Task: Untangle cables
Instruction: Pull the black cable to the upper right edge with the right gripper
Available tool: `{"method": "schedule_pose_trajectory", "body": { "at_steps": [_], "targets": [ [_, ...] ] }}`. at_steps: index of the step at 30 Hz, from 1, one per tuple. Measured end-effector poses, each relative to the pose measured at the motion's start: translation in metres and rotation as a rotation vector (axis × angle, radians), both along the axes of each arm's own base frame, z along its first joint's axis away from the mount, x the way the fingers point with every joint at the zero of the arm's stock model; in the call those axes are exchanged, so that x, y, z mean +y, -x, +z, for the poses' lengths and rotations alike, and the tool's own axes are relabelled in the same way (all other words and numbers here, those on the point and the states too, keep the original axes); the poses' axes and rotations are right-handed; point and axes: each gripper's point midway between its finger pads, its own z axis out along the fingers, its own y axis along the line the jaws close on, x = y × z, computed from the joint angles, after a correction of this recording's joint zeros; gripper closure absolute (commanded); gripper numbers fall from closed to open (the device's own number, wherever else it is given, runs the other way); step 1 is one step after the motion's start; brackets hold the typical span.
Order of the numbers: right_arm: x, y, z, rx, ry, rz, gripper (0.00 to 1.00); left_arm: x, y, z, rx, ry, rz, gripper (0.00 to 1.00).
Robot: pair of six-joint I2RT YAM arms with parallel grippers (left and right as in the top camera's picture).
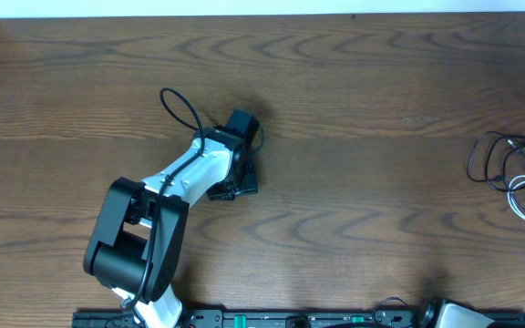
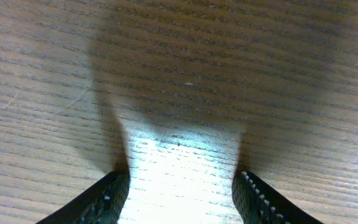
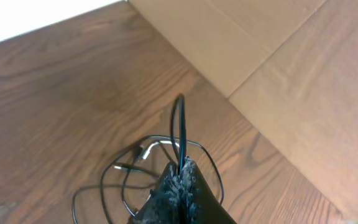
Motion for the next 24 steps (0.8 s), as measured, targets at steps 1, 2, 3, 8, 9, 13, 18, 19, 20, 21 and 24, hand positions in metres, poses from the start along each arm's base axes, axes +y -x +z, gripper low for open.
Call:
{"method": "schedule_pose_trajectory", "body": {
  "at_steps": [1,2,3,8,9,13,18,19,20,21,24],
  "targets": [
    [-0.002,0.001,-0.002,0.005,-0.005,-0.009,0.99,0.0,0.0,0.0,0.0,0.0,0.0,0.41],
    [-0.004,0.002,-0.004,0.007,-0.01,-0.017,0.99,0.0,0.0,0.0,0.0,0.0,0.0,0.41],
    [-0.006,0.003,-0.005,0.007,-0.014,-0.026,0.99,0.0,0.0,0.0,0.0,0.0,0.0,0.41],
    [-0.011,0.007,-0.006,-0.009,-0.027,-0.057,0.75,0.0,0.0,0.0,0.0,0.0,0.0,0.41],
    [-0.011,0.007,-0.006,-0.01,-0.029,-0.058,0.67,0.0,0.0,0.0,0.0,0.0,0.0,0.41],
    [-0.009,0.005,-0.007,-0.012,-0.037,-0.049,0.57,0.0,0.0,0.0,0.001,0.0,0.0,0.41],
    [-0.003,-0.001,-0.01,-0.023,-0.072,-0.004,0.53,0.0,0.0,0.0,0.001,0.0,0.0,0.41],
    [-0.001,-0.003,-0.012,-0.025,-0.082,0.007,0.51,0.0,0.0,0.0,0.001,0.0,0.0,0.41],
    [0.001,-0.004,-0.014,-0.025,-0.092,0.019,0.5,0.0,0.0,0.0,0.001,0.0,0.0,0.41],
    [0.004,-0.006,-0.017,-0.024,-0.106,0.033,0.48,0.0,0.0,0.0,0.001,0.0,0.0,0.41],
    [0.014,-0.011,-0.029,-0.021,-0.16,0.086,0.41,0.0,0.0,0.0,0.001,0.0,0.0,0.41]
  ]
}}
